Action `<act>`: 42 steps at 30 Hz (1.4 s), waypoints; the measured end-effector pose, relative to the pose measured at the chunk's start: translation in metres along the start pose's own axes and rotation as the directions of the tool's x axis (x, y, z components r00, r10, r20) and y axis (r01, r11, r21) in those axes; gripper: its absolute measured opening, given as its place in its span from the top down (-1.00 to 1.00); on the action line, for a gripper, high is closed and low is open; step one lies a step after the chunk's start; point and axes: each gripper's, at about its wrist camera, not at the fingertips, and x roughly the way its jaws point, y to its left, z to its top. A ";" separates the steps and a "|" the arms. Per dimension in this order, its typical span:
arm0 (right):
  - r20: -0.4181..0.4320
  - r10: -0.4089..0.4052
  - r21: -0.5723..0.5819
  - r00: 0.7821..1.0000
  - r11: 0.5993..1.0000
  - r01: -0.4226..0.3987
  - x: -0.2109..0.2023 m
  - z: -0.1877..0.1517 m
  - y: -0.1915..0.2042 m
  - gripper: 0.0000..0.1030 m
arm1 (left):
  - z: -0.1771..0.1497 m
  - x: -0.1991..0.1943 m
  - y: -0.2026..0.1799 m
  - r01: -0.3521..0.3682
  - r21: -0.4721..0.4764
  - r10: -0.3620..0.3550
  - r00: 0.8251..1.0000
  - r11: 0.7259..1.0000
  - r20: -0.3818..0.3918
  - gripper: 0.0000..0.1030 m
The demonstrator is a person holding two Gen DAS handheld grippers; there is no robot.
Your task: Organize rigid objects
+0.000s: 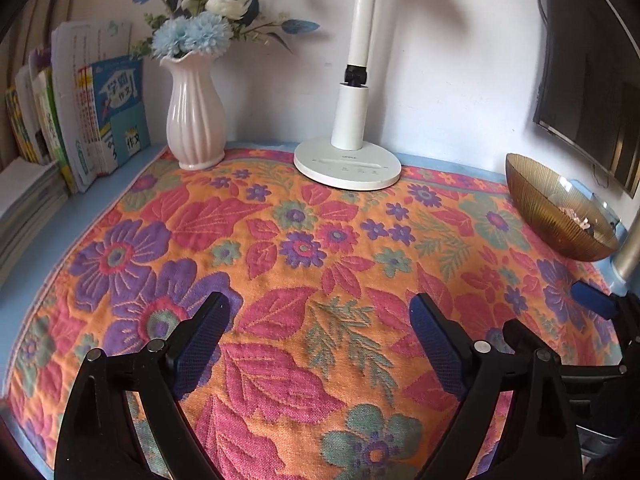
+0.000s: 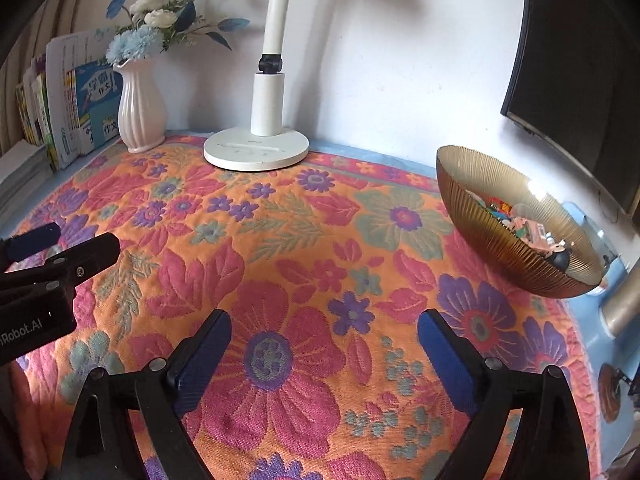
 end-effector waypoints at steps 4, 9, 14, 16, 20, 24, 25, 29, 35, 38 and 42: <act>0.001 0.003 0.004 1.000 1.000 -0.003 0.000 0.000 -0.002 -0.97 | 0.000 0.000 -0.005 -0.007 0.029 0.007 1.000 1.000 0.002 -0.76; -0.007 -0.006 0.003 1.000 1.000 0.006 0.001 0.001 -0.001 -0.97 | -0.001 -0.001 -0.004 -0.011 0.026 0.010 1.000 1.000 0.010 -0.76; 0.010 -0.038 0.013 0.999 0.999 0.038 -0.001 0.001 -0.003 -1.00 | 0.000 0.000 -0.002 -0.016 0.013 0.016 1.000 1.000 0.008 -0.77; 0.011 -0.032 0.016 0.999 0.999 0.032 -0.001 0.001 -0.004 -1.00 | 0.000 0.000 -0.003 -0.018 0.019 0.018 1.000 1.000 0.008 -0.77; -0.028 -0.036 0.004 0.999 0.999 0.036 0.001 0.001 -0.005 -1.00 | 0.002 -0.005 -0.004 -0.054 0.028 0.054 0.998 0.998 -0.014 -0.77; -0.068 -0.139 0.006 0.988 0.990 0.140 -0.026 0.020 -0.015 -1.00 | 0.028 -0.047 -0.006 -0.115 0.056 0.115 0.993 0.992 0.006 -0.78; -0.053 -0.145 -0.001 0.988 0.989 0.145 -0.037 0.029 -0.017 -1.00 | 0.036 -0.060 -0.009 -0.127 0.078 0.125 0.992 0.989 0.023 -0.78; 0.008 -0.135 0.034 0.991 0.990 0.135 -0.083 0.056 -0.029 -1.00 | 0.060 -0.106 -0.020 -0.186 0.083 0.177 0.979 0.979 0.104 -0.91; -0.001 -0.020 0.138 1.000 0.990 0.020 -0.119 0.055 -0.047 -1.00 | 0.065 -0.135 -0.028 -0.133 0.049 0.127 0.985 0.990 0.119 -0.92; 0.005 -0.015 0.159 1.000 0.987 0.014 -0.126 0.057 -0.050 -1.00 | 0.066 -0.147 -0.035 -0.104 0.035 0.098 0.986 0.994 0.134 -0.92; 0.025 -0.031 0.165 0.999 0.986 0.026 -0.135 0.054 -0.051 -1.00 | 0.065 -0.154 -0.046 -0.104 0.061 0.094 0.985 0.993 0.143 -0.92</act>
